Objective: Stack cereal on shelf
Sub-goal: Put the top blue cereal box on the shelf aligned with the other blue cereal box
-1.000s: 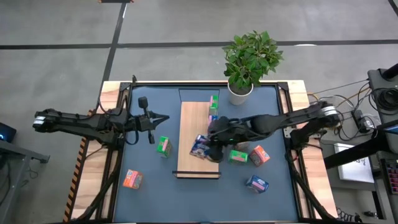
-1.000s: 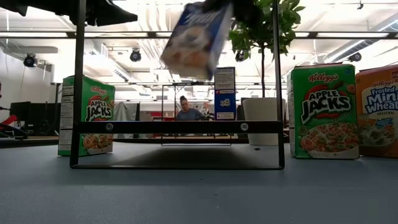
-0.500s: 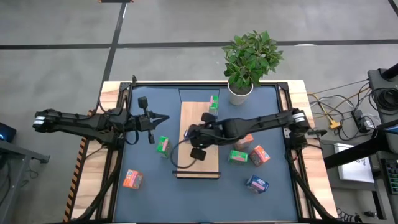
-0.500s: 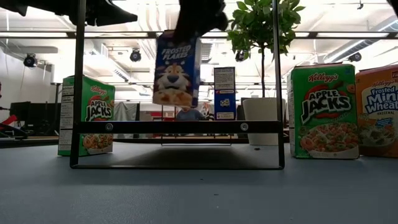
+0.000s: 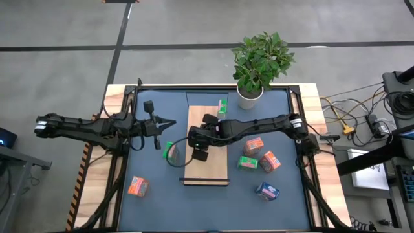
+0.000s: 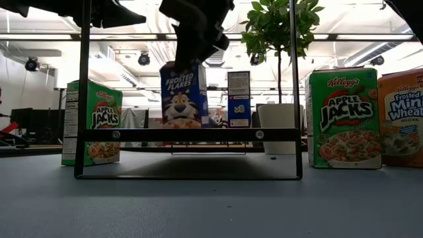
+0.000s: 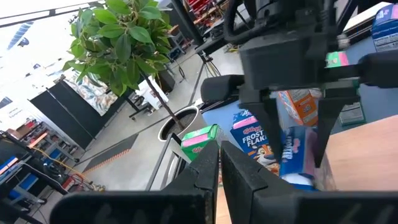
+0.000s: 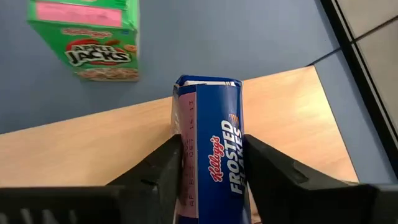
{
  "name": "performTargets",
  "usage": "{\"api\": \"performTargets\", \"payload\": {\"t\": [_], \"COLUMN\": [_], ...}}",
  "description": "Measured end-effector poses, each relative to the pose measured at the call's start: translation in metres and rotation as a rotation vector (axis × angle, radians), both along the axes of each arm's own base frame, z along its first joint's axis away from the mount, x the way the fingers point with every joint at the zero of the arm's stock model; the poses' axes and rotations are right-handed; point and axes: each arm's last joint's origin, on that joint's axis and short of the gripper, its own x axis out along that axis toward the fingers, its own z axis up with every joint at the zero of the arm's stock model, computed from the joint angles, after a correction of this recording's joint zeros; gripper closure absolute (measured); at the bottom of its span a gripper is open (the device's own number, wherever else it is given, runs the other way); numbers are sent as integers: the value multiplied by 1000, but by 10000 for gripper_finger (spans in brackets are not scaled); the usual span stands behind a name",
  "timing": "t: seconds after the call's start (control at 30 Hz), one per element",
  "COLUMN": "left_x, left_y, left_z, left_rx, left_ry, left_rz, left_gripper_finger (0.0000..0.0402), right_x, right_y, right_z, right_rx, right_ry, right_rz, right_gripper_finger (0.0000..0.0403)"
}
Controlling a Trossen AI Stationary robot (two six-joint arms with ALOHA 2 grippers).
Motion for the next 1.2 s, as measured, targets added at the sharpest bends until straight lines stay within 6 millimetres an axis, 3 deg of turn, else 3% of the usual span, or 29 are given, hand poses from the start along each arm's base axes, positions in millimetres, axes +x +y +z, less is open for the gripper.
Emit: {"api": "performTargets", "payload": {"t": [0.27,0.5,0.67,0.93,1.2], "left_x": [1,6,19,46,77], "left_y": [0,-2,-6,-8,-7], "left_z": [-1,-7,-18,-31,-39], "left_rx": [-3,-23,-51,-123,-98], "left_ry": [4,48,109,209,313], "left_rz": [0,-58,-157,-142,-66], "left_gripper_finger": [400,400,401,401,401], "right_x": [0,-13,-29,-61,-97], "right_y": [-1,-1,1,11,27], "right_z": [6,24,37,48,36], "right_rx": [0,-22,-53,-76,-128], "right_ry": [-16,53,88,91,-62], "right_rz": [-2,29,87,143,145], "right_gripper_finger": [193,197,241,376,390]}}
